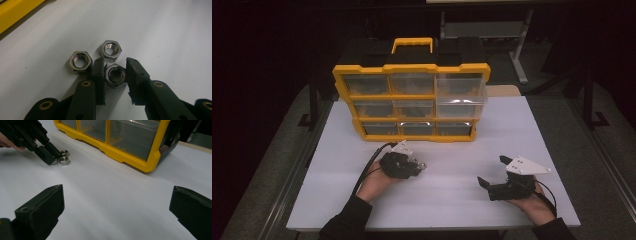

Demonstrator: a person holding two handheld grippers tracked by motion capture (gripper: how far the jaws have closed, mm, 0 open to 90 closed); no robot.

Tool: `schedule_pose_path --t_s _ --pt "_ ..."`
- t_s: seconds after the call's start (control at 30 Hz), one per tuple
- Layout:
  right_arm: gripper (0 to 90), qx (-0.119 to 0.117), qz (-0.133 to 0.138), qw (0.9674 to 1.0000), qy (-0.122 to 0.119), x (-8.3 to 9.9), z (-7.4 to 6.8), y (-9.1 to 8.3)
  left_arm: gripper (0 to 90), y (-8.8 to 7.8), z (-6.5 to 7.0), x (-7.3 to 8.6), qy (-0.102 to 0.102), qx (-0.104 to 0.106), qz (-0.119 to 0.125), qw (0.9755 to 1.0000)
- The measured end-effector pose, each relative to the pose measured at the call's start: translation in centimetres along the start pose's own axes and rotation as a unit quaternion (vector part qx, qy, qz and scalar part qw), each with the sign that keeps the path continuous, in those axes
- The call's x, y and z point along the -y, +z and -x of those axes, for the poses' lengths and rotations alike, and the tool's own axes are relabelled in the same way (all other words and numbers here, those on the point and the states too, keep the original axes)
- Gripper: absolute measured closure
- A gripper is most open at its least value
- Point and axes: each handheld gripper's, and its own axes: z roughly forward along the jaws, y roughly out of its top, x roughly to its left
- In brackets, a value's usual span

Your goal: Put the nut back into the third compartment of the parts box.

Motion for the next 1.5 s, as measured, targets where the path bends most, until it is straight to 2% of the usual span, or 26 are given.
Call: schedule_pose_path --t_s 0.2,0.23,0.3,0.37,0.43,0.57,0.9,1.0,1.1,1.2,1.5 --pt "0.0 0.001 0.001 1.0000 0.002 0.0 0.1 0.0 70.5 -0.1 0.1 0.0 0.002 0.002 -0.002 1.0000" --pt "0.0 0.001 0.001 1.0000 0.002 0.0 0.1 0.0 70.5 -0.1 0.0 0.0 0.011 0.002 -0.006 0.9999" --pt "0.0 0.000 0.000 1.0000 0.002 0.0 0.1 0.0 70.5 -0.2 0.1 0.0 0.009 0.003 -0.006 0.9999" --pt "0.0 -0.001 0.001 1.0000 0.001 0.0 0.0 0.0 70.5 -0.2 0.2 -0.1 -0.004 0.010 0.008 0.9999" --pt "0.0 -0.001 0.002 1.0000 0.001 0.0 0.0 0.0 70.5 -0.6 0.2 -0.2 -0.001 0.011 0.006 0.9999" --pt "0.0 -0.001 0.001 1.0000 0.003 0.0 0.0 0.0 70.5 -0.9 0.4 -0.3 -0.014 0.025 0.019 0.9994" --pt "0.0 -0.003 0.001 1.0000 0.000 -0.1 0.0 0.1 70.5 -2.0 0.6 -1.0 -0.016 0.051 0.029 0.9981" --pt "0.0 -0.003 0.002 1.0000 0.000 -0.1 0.0 0.0 70.5 -2.4 0.6 -1.2 -0.007 0.059 0.029 0.9978" --pt "0.0 -0.004 0.001 1.0000 -0.001 -0.1 0.1 0.1 70.5 -2.7 0.6 -1.5 -0.008 0.065 0.031 0.9974" --pt "0.0 -0.003 0.001 1.0000 0.001 -0.1 0.1 0.0 70.5 -3.1 0.7 -1.7 -0.013 0.069 0.035 0.9970" --pt "0.0 -0.003 0.002 1.0000 0.000 -0.2 0.1 -0.1 70.5 -4.4 0.7 -2.4 -0.008 0.073 0.050 0.9961"
